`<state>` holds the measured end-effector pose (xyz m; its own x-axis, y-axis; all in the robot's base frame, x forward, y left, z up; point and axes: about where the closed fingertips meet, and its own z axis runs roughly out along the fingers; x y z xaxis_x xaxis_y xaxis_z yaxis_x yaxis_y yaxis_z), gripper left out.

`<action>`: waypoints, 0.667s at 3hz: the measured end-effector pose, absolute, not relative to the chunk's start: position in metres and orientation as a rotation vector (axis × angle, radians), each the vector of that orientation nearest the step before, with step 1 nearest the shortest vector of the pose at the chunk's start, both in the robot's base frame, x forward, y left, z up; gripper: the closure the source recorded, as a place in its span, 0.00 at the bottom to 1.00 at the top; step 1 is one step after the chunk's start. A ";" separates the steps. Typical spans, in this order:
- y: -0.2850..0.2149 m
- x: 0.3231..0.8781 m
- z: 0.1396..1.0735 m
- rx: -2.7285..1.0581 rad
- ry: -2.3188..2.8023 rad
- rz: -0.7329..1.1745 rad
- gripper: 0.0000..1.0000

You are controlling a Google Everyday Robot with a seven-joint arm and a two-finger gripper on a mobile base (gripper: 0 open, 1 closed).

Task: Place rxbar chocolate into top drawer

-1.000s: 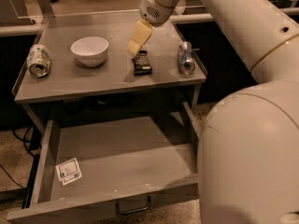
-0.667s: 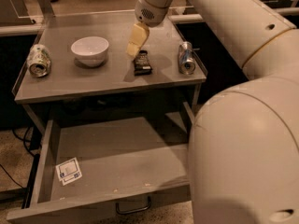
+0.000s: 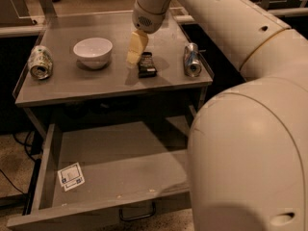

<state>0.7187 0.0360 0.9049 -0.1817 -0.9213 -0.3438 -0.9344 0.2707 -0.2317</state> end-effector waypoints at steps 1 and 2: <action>0.033 0.716 0.875 -1.740 2.147 0.000 0.00; 0.030 0.719 0.867 -1.756 2.143 -0.011 0.00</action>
Offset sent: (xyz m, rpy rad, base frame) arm -0.0078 -0.0097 -0.0399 -0.0846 0.0219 0.0236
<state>0.7190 0.0304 0.8665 -0.1556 -0.9486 -0.2756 -0.9458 0.2236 -0.2356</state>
